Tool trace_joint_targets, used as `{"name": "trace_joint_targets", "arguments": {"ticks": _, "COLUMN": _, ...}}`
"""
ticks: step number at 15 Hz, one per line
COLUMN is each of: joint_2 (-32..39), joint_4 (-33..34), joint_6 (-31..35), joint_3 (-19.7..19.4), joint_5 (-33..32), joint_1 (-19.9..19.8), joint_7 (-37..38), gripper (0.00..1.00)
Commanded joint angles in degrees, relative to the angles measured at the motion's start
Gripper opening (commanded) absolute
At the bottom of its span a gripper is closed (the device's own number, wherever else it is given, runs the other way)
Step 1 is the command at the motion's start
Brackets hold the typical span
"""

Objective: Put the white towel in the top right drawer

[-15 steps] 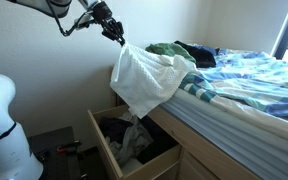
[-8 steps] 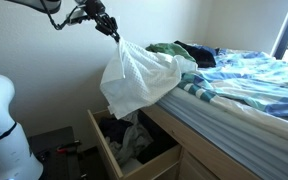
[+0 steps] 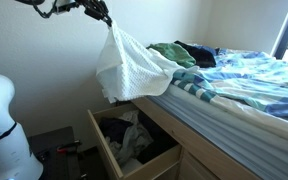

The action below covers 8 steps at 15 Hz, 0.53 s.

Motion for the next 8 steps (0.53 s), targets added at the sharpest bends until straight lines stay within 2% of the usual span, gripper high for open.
{"name": "trace_joint_targets", "arguments": {"ticks": 1, "joint_2": -2.23, "joint_4": 0.98, "joint_6": -0.42, "joint_3": 0.90, "joint_5": 0.79, "joint_1": -1.70, "joint_7": -1.54, "gripper": 0.01}}
{"name": "trace_joint_targets", "arguments": {"ticks": 3, "joint_2": -2.00, "joint_4": 0.14, "joint_6": 0.27, "joint_3": 1.03, "joint_5": 1.48, "joint_1": -1.71, "joint_7": -1.13, "gripper": 0.05}}
{"name": "trace_joint_targets", "arguments": {"ticks": 7, "joint_2": -2.48, "joint_4": 0.14, "joint_6": 0.28, "joint_3": 1.00, "joint_5": 1.46, "joint_1": -2.13, "joint_7": -1.11, "gripper": 0.05}}
{"name": "trace_joint_targets", "arguments": {"ticks": 8, "joint_2": -2.48, "joint_4": 0.14, "joint_6": 0.28, "joint_3": 1.00, "joint_5": 1.45, "joint_1": -2.18, "joint_7": -1.11, "gripper": 0.01}}
